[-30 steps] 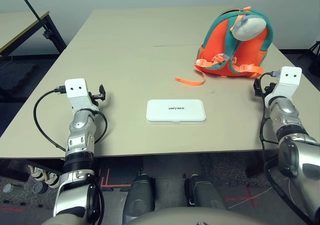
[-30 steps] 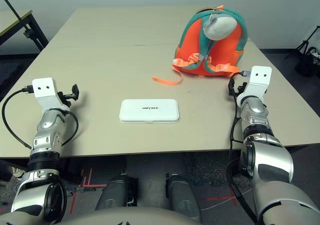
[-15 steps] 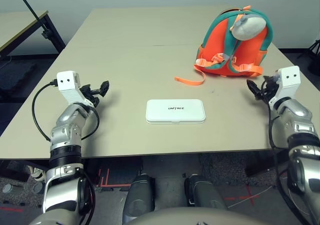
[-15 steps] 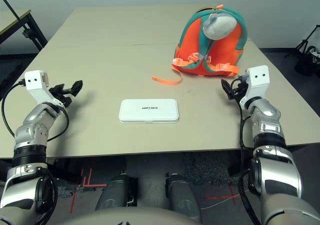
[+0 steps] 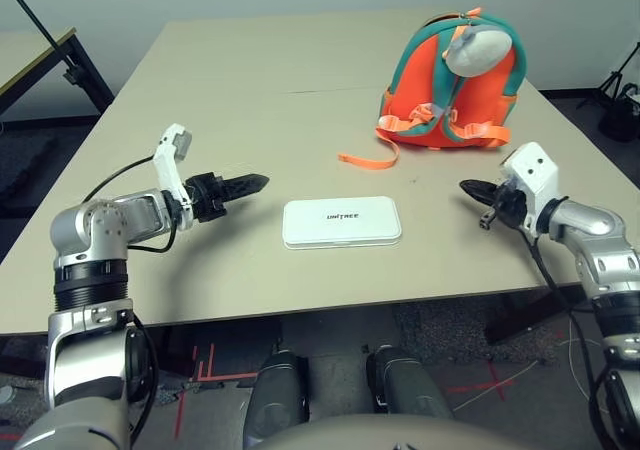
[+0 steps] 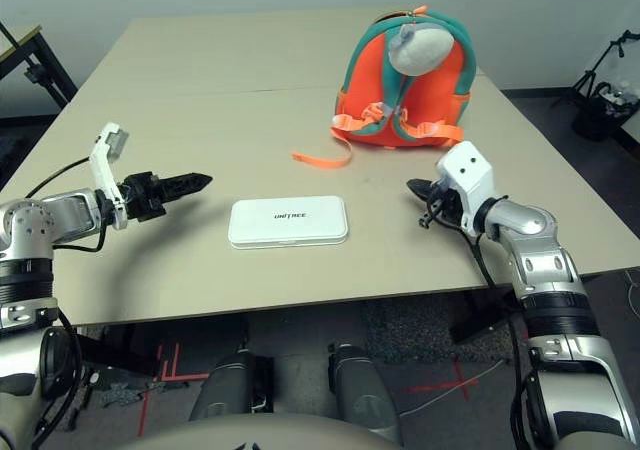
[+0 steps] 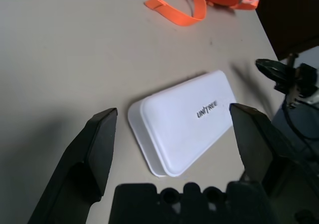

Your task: Put the pencil case into the backpack and zip it.

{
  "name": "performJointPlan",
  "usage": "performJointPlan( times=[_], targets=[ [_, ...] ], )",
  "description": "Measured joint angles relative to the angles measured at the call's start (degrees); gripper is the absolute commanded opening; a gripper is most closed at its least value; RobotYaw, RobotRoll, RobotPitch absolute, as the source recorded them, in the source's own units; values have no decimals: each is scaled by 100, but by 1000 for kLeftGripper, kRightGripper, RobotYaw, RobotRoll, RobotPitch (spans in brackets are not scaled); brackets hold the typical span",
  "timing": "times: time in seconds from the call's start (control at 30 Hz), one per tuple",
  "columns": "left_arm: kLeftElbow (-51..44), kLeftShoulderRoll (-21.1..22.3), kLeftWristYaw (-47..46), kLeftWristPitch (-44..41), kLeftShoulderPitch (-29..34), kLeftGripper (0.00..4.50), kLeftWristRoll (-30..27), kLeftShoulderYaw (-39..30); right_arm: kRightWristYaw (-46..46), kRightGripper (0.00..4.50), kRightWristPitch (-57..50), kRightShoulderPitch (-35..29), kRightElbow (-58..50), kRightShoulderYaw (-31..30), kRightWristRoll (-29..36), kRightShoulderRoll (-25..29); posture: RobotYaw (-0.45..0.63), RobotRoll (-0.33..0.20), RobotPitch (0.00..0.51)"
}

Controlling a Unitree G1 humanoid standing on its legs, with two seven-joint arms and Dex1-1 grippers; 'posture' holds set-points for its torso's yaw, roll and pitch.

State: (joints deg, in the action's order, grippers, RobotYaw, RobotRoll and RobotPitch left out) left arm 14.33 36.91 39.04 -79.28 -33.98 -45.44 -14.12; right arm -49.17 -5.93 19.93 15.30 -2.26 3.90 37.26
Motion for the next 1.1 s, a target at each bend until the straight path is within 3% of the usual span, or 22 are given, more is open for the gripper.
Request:
performJointPlan(
  times=[0.23,0.53,1.1],
  targets=[
    [722,224,613,-450,-373,4500,100,848,-86,24,177,224,47,-409,-322,-74,-127,0,35],
    [2053,112,1255,-17,-828,4500,641,1518,-122,24,312,389,156,-614,-474,-214,-139,0,37],
    [2887,-399,1939,356,-1101,4500,1240,1849,-214,24,453,407,311,-771,-694,-244,-157,0,44]
  ],
)
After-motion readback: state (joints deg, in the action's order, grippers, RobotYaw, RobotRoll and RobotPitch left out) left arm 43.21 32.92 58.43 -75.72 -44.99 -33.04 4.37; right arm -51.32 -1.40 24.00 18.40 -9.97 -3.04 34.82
